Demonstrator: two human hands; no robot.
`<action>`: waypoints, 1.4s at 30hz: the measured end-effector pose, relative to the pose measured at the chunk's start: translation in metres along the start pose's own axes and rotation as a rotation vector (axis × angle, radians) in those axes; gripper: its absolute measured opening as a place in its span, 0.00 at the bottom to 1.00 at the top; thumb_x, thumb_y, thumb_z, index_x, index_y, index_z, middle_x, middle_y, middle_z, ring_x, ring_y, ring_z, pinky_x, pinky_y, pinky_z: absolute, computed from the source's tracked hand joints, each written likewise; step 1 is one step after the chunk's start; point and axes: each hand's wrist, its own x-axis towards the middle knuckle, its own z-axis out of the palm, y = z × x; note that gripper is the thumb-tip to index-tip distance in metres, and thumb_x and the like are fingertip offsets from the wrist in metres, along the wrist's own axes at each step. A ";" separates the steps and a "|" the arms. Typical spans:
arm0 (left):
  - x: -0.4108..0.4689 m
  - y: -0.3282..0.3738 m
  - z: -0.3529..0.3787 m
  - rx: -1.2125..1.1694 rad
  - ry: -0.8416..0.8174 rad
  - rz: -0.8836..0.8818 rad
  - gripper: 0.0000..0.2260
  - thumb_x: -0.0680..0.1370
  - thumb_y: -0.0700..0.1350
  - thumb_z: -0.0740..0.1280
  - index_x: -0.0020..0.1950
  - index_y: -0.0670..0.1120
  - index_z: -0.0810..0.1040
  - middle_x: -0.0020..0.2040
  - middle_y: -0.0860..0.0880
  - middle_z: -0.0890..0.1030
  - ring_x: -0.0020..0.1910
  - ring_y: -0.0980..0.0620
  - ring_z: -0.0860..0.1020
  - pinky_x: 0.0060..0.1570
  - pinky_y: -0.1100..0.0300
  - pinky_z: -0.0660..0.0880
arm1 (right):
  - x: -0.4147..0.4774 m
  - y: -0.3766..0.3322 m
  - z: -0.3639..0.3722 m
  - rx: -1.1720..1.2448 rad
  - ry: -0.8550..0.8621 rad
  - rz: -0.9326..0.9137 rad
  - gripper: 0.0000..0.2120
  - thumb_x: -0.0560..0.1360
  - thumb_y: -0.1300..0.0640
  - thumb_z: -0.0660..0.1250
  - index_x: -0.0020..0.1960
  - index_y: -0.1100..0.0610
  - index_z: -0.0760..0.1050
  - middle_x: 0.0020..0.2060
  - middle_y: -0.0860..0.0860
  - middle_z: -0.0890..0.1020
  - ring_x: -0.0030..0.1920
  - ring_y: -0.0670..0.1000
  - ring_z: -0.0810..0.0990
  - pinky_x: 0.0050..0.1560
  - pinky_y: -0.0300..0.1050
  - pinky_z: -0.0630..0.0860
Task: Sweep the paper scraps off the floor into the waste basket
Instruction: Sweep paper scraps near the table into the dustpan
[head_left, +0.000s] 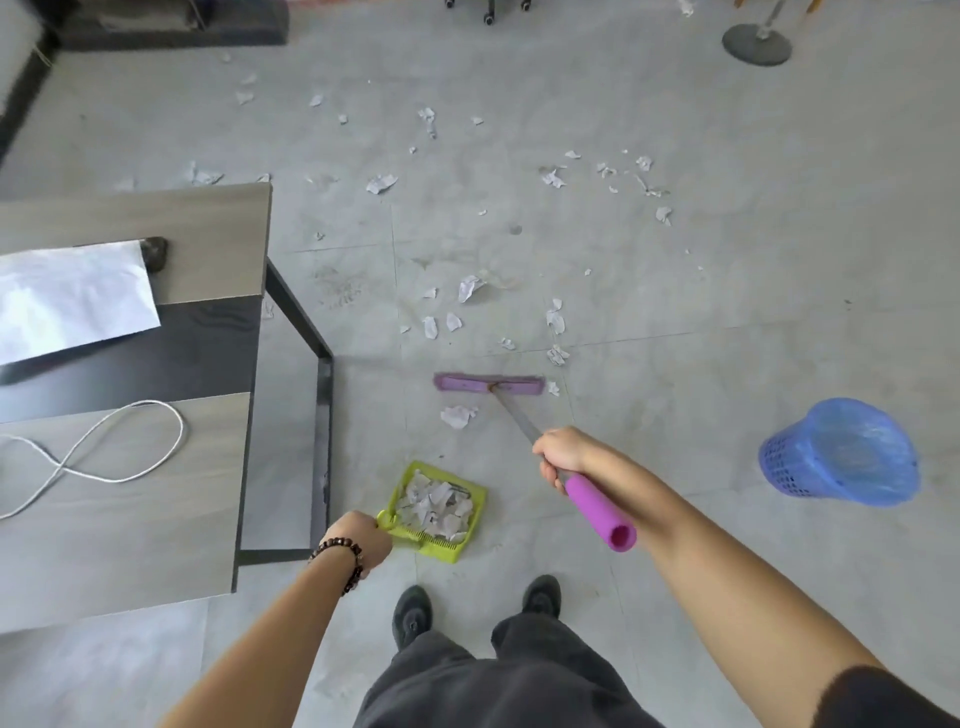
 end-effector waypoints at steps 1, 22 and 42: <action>-0.001 0.000 0.004 -0.015 0.007 -0.007 0.06 0.74 0.38 0.58 0.42 0.42 0.75 0.26 0.48 0.67 0.21 0.49 0.65 0.24 0.67 0.63 | 0.010 0.001 0.003 -0.014 0.015 -0.017 0.10 0.74 0.63 0.57 0.35 0.60 0.69 0.23 0.57 0.73 0.17 0.51 0.69 0.22 0.37 0.65; -0.002 0.024 -0.004 0.048 0.012 0.063 0.09 0.76 0.39 0.56 0.40 0.39 0.73 0.27 0.43 0.75 0.21 0.48 0.71 0.23 0.65 0.67 | -0.050 0.056 -0.023 0.204 -0.255 0.429 0.08 0.80 0.54 0.59 0.43 0.54 0.67 0.22 0.45 0.68 0.18 0.39 0.65 0.15 0.30 0.63; 0.045 0.160 -0.044 0.118 0.082 0.345 0.13 0.71 0.38 0.59 0.49 0.46 0.80 0.31 0.48 0.72 0.29 0.46 0.69 0.30 0.63 0.68 | -0.019 0.044 -0.074 0.535 0.275 0.036 0.13 0.75 0.65 0.64 0.32 0.61 0.70 0.24 0.55 0.71 0.22 0.49 0.68 0.18 0.35 0.66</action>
